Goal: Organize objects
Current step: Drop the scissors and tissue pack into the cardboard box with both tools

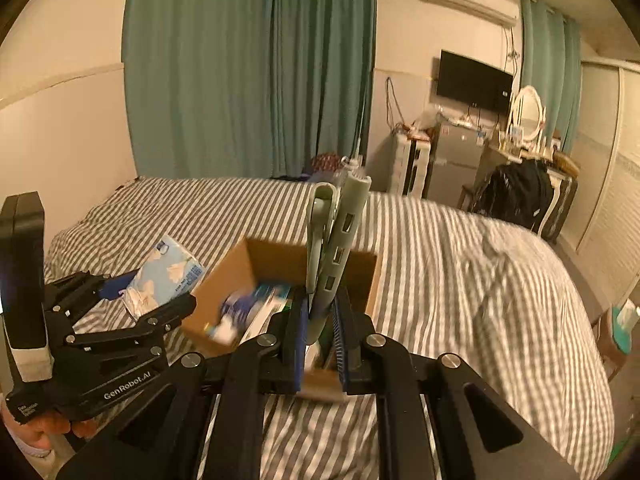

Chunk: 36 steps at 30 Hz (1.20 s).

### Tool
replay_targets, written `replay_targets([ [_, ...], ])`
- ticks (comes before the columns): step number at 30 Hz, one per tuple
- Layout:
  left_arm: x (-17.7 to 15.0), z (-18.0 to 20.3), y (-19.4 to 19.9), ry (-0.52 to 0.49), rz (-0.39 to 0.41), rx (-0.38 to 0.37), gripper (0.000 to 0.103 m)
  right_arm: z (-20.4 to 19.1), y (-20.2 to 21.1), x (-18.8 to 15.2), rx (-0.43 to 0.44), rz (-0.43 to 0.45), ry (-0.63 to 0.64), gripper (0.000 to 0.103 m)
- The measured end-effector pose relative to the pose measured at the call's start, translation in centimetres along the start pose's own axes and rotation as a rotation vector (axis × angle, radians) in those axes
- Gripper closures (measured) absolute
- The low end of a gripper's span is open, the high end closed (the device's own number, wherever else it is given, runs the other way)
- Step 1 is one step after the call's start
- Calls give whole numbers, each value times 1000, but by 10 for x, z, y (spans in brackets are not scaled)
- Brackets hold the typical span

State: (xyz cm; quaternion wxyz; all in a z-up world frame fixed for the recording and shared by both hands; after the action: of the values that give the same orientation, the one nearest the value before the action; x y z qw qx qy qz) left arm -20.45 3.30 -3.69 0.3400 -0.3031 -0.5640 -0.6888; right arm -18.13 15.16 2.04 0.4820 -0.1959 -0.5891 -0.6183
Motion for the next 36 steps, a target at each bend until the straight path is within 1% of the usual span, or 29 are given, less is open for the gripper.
replay_targets([
  [4,10,0,-24,-9,-7,6,46,8,-22,14,-13,-3,22,91],
  [8,14,-5,-50,4,-36,11,46,13,-49,16,-15,-34,49,91],
  [14,16,-13,-85,10,-74,30,46,22,-92,6,-2,-78,46,91],
  [21,12,-12,-129,23,-138,44,46,20,-139,-12,20,-158,62,91],
  [24,13,-10,-147,30,-162,50,46,18,-150,-11,14,-162,78,91],
  [28,10,-7,-161,29,-185,57,46,13,-161,-12,18,-170,86,91],
  [33,7,-6,-171,34,-201,57,46,19,-171,-21,66,-165,20,91],
  [36,8,-10,-166,31,-202,53,46,21,-171,-24,68,-163,8,91],
])
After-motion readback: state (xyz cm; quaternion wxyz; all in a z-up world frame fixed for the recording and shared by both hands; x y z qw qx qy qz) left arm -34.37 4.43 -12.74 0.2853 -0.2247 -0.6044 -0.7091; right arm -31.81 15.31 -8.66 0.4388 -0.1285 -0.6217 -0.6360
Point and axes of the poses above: each gripper's, at about its wrist camera, not at the fingertips, and y roughly against the way its jaws point, z to its right, x to its top, the point moved 6 cm from there along -y, roughly the way its jaws point, and after that the axes turned 13 degrees about y, right-handed, at the moved point
